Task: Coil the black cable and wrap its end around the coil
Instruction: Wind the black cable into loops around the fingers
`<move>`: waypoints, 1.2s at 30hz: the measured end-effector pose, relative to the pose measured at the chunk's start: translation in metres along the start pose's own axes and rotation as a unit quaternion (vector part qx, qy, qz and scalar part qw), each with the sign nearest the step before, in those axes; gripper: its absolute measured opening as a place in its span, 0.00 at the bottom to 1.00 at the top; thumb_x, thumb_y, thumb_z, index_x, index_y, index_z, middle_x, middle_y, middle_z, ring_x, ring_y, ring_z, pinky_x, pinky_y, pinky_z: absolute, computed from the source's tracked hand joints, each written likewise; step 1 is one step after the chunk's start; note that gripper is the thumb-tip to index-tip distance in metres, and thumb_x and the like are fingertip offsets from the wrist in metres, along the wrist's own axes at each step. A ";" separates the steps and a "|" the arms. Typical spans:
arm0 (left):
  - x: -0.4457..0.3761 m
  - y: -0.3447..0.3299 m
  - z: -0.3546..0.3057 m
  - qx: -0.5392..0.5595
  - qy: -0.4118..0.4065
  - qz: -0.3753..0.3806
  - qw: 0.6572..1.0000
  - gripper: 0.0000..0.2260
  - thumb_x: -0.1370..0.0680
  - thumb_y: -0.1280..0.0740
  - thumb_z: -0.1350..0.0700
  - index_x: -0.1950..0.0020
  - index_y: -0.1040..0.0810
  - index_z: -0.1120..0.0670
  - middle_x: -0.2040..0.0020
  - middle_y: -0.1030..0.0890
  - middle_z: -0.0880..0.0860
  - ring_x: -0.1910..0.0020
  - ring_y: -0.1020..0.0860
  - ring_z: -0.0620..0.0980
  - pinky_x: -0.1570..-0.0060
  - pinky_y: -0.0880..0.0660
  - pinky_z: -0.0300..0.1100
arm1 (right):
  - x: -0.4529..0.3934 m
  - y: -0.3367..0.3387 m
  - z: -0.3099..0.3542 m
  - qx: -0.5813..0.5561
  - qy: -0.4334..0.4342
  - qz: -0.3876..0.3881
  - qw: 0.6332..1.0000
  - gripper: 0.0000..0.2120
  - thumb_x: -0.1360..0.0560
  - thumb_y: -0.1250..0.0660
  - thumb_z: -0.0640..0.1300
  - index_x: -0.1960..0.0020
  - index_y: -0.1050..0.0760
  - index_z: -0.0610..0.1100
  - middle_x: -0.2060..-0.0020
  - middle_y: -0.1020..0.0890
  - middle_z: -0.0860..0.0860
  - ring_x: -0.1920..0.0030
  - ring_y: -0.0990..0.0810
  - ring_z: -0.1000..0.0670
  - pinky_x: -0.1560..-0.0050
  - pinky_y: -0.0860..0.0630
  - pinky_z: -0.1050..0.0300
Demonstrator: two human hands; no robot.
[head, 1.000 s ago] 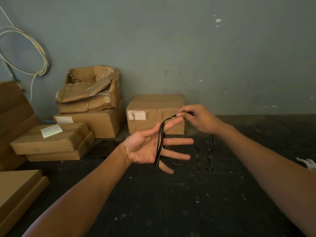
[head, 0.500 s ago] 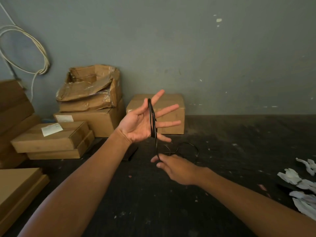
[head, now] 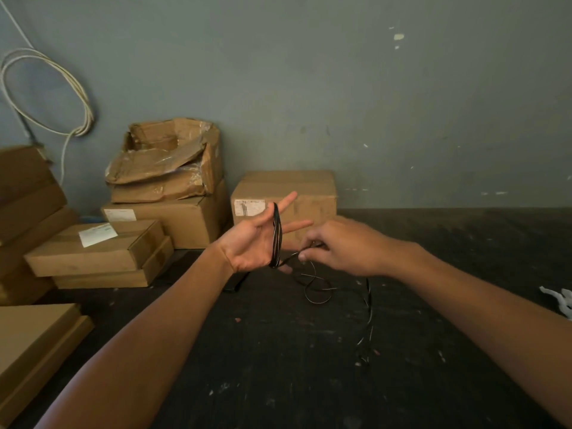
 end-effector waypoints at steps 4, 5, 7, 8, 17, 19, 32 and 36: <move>-0.002 -0.006 0.014 -0.027 0.054 0.013 0.998 0.22 0.20 0.45 0.37 0.26 0.37 0.33 0.23 0.34 0.53 0.28 0.32 0.65 0.36 0.52 0.81 | -0.010 0.028 -0.007 0.022 -0.009 -0.024 0.999 0.06 0.25 0.31 0.53 0.54 0.20 0.51 0.64 0.21 0.62 0.67 0.25 0.63 0.65 0.31 0.61; -0.002 -0.008 0.016 -0.029 0.067 0.020 0.997 0.22 0.20 0.44 0.38 0.25 0.37 0.34 0.23 0.33 0.53 0.28 0.32 0.65 0.36 0.53 0.81 | -0.013 0.033 -0.009 0.029 -0.012 -0.024 0.999 0.05 0.26 0.30 0.53 0.56 0.21 0.52 0.64 0.21 0.63 0.65 0.25 0.63 0.63 0.29 0.58; 0.000 -0.013 0.019 -0.049 0.091 0.043 0.994 0.24 0.21 0.44 0.37 0.24 0.39 0.35 0.23 0.32 0.51 0.27 0.32 0.64 0.35 0.54 0.80 | -0.017 0.042 -0.013 0.069 -0.020 -0.027 0.997 0.04 0.26 0.30 0.53 0.59 0.24 0.57 0.64 0.21 0.63 0.63 0.25 0.62 0.60 0.27 0.55; 0.001 -0.016 0.020 -0.061 0.104 0.056 0.991 0.24 0.20 0.44 0.37 0.24 0.39 0.34 0.23 0.32 0.51 0.27 0.33 0.64 0.35 0.54 0.80 | -0.019 0.046 -0.015 0.091 -0.024 -0.035 0.995 0.03 0.26 0.30 0.53 0.58 0.23 0.58 0.63 0.21 0.63 0.62 0.24 0.60 0.58 0.26 0.54; 0.018 -0.038 0.035 -0.110 0.177 0.175 0.962 0.23 0.19 0.49 0.38 0.23 0.44 0.34 0.21 0.37 0.53 0.24 0.38 0.64 0.35 0.53 0.80 | -0.022 0.085 -0.045 -0.063 -0.066 -0.093 0.991 0.14 0.18 0.40 0.48 0.53 0.19 0.44 0.70 0.21 0.63 0.71 0.26 0.71 0.68 0.35 0.73; 0.019 -0.047 0.030 -0.097 0.167 0.217 0.957 0.23 0.18 0.50 0.40 0.22 0.46 0.36 0.20 0.40 0.54 0.23 0.41 0.66 0.35 0.53 0.80 | -0.022 0.078 -0.056 -0.106 -0.083 -0.097 0.986 0.15 0.17 0.42 0.47 0.54 0.20 0.41 0.80 0.26 0.66 0.77 0.29 0.70 0.74 0.36 0.76; 0.011 -0.084 0.005 0.029 0.047 0.320 0.946 0.24 0.17 0.46 0.42 0.22 0.45 0.37 0.20 0.43 0.58 0.24 0.52 0.72 0.36 0.49 0.78 | -0.026 -0.013 -0.085 -0.173 -0.074 -0.039 0.981 0.15 0.17 0.44 0.48 0.49 0.21 0.41 0.59 0.19 0.40 0.60 0.21 0.50 0.58 0.24 0.48; 0.001 -0.088 -0.007 0.068 -0.017 0.316 0.946 0.22 0.17 0.47 0.43 0.22 0.44 0.37 0.20 0.42 0.58 0.25 0.51 0.71 0.38 0.47 0.77 | -0.024 -0.054 -0.053 -0.137 -0.023 -0.019 0.990 0.15 0.17 0.43 0.47 0.40 0.24 0.39 0.43 0.20 0.40 0.44 0.20 0.45 0.47 0.21 0.53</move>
Point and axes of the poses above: each hand's wrist, its own x-axis away from the middle knuckle, its own y-axis out of the back of the hand, z = x × y, the point moved 3 cm from there along -x, towards the middle knuckle
